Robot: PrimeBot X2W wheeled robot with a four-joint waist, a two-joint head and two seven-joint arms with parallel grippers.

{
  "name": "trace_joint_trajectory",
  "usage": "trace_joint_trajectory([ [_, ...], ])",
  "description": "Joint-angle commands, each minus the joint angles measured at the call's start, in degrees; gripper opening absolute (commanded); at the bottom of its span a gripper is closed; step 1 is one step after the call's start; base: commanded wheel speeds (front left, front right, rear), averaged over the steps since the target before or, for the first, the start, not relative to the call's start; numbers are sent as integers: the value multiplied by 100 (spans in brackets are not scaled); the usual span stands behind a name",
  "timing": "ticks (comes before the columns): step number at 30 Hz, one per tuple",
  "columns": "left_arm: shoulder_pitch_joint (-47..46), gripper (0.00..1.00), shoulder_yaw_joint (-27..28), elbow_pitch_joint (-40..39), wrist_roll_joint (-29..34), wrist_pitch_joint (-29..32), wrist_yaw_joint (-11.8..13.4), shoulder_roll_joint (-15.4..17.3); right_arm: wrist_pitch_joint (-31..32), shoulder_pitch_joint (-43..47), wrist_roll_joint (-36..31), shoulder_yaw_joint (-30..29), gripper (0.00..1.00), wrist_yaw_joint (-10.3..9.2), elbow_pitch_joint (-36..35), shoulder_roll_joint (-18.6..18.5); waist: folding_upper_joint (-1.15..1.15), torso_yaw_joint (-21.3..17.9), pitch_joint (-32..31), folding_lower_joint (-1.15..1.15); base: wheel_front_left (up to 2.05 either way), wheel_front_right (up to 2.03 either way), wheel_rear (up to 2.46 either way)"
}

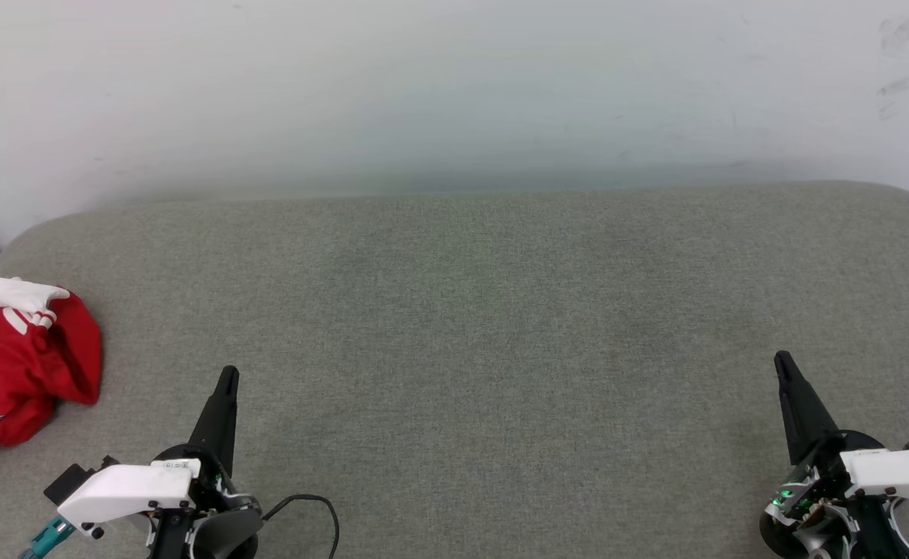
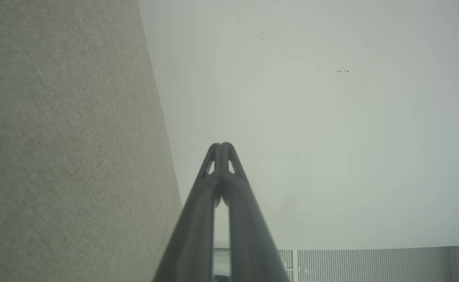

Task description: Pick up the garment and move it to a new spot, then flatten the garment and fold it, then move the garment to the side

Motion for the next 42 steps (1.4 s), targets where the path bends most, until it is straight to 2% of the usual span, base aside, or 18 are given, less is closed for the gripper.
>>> trace_joint_trajectory([
  [1,-39,0,12,-1,7,9,-25,-6,2,-71,-25,3,0,-2,3,21,0,0,0,0,0,0,0],
  [23,-39,0,12,-1,7,9,-25,-6,2,-71,-25,3,0,-2,3,21,0,0,0,0,0,0,0],
  [24,7,100,-4,17,-1,-2,1,-1,-1,9,2,0,100,0,16,0,0,0,0,0,0,0,0],
  [33,180,100,-26,0,115,-192,6,-14,-184,187,-126,29,100,-1,89,4,0,-1,7,0,0,0,0],
  [42,135,100,196,-182,920,-439,122,-12,-431,216,-852,-83,100,-1,-104,5,0,-1,26,0,0,0,0],
])
